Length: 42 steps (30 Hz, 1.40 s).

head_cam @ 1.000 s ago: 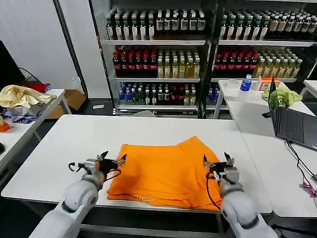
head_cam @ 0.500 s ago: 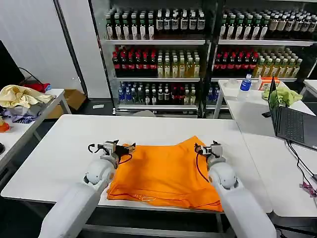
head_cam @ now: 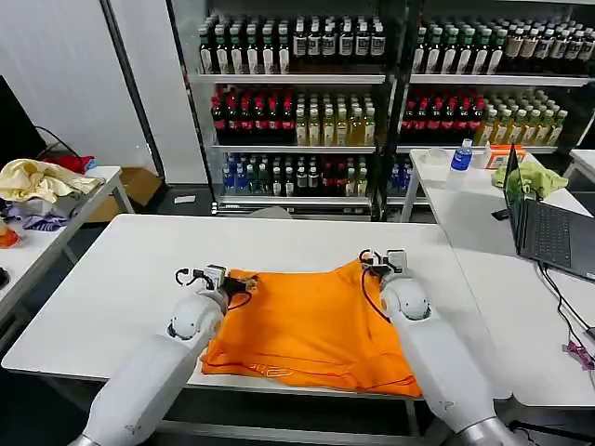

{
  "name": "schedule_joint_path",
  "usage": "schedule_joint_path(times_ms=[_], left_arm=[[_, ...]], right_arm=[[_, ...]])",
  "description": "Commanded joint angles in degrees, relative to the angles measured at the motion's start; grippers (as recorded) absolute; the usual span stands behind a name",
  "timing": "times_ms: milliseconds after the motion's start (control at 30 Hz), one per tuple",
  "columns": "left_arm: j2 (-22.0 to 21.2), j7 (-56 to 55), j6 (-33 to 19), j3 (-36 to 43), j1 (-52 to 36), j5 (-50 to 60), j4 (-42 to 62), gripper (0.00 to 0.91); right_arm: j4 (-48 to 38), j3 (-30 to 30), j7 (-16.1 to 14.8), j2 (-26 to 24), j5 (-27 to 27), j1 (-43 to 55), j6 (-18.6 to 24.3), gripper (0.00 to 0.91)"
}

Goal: Fold and organize the clothes.

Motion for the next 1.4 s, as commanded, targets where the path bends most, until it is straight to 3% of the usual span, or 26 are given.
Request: schedule_joint_path(times_ms=[33, 233, 567, 900, 1400], left_arm=[[-0.3, -0.08, -0.13, 0.54, 0.42, 0.65, 0.29, 0.01], [-0.38, 0.01, -0.11, -0.06, 1.35, -0.11, 0.18, 0.01], [-0.18, 0.45, -1.08, -1.93, 2.99, -2.34, -2.32, 0.01], [3.25, 2.12, -2.84, -4.82, 6.24, -4.26, -8.82, 0.01], [7.81, 2.14, -2.46, -8.38, 13.96, -6.22, -21.81, 0.01]], right_arm=[[-4.13, -0.59, -0.24, 0.63, 2.69, 1.34, -0.17, 0.0], [-1.72, -0.79, -1.01, -0.44, 4.58, -0.52, -0.23, 0.0], [4.47, -1.18, -1.56, -0.99, 2.96, -2.65, 1.26, 0.0], [11.42, 0.63, -2.6, -2.96, 3.22, -4.08, 3.23, 0.0], [33.26, 7.61, -3.21, -8.72, 4.45, -17.52, 1.47, 0.0]])
